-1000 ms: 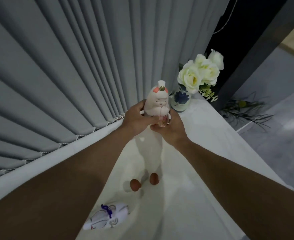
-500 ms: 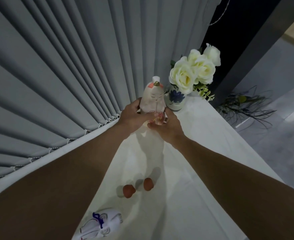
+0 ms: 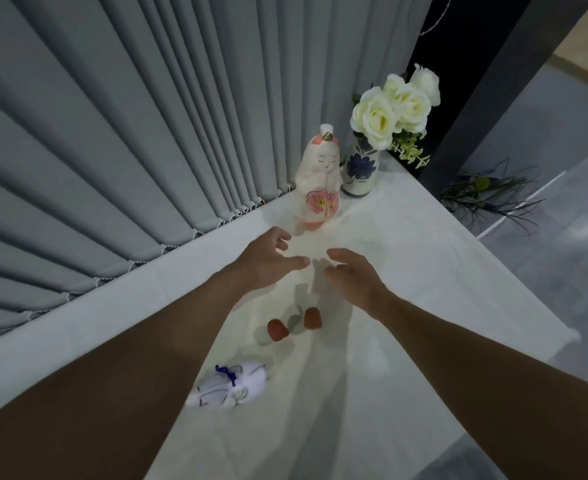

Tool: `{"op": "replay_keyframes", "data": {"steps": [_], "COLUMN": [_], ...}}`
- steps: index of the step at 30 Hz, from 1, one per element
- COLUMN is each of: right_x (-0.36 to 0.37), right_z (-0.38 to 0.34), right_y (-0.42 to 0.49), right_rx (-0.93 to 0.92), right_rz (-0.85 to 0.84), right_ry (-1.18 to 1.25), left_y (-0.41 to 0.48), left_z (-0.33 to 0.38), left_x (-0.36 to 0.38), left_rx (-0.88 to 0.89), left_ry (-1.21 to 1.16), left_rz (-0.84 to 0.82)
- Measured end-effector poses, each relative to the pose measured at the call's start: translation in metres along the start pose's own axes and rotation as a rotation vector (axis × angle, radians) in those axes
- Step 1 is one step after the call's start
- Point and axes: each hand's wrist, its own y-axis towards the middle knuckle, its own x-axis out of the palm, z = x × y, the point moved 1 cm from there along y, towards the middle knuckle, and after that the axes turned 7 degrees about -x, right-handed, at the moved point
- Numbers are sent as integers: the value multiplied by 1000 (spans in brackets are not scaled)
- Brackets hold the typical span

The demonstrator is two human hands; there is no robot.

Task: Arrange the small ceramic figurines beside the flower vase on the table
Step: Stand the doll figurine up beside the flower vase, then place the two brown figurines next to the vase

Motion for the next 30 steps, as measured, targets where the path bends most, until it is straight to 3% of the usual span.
{"op": "replay_keyframes", "data": {"steps": [11, 21, 30], "right_x": [30, 38, -30], "right_z": [21, 40, 59], "right_y": [-73, -64, -11], "right_rx": [-161, -237, -177], "right_rz": [-181, 68, 346], "right_ry": [-321, -233, -181], "left_y": [-59, -44, 13], "left_z": [-78, -85, -12], "left_x": [37, 63, 91], "left_rx": [52, 195, 258], "left_ry": [257, 239, -6], "left_rz": [-150, 94, 238]}}
